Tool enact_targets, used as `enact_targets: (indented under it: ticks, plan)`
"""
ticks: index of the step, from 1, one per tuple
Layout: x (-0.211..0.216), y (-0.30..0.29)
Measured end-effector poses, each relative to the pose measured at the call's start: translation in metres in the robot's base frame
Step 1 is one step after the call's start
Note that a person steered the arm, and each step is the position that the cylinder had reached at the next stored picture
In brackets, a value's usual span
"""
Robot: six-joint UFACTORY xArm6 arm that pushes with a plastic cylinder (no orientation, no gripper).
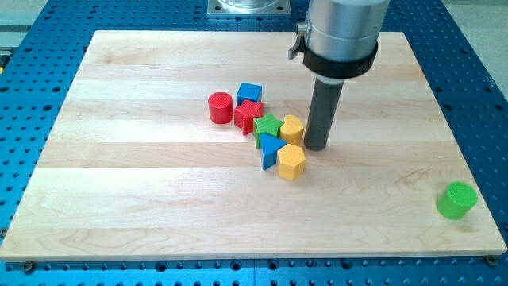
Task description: Separate the red and green stars
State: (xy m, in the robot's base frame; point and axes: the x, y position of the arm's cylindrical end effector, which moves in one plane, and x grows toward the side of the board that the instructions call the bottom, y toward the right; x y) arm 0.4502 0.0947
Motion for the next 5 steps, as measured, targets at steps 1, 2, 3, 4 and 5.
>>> enact_targets:
  ticks: [1, 2, 3, 4, 5]
  plan:
    - [-0.028, -0.024]
    - [-0.027, -0.074]
    - [-0.020, -0.096]
    - [-0.019, -0.096]
    - [-0.017, -0.098]
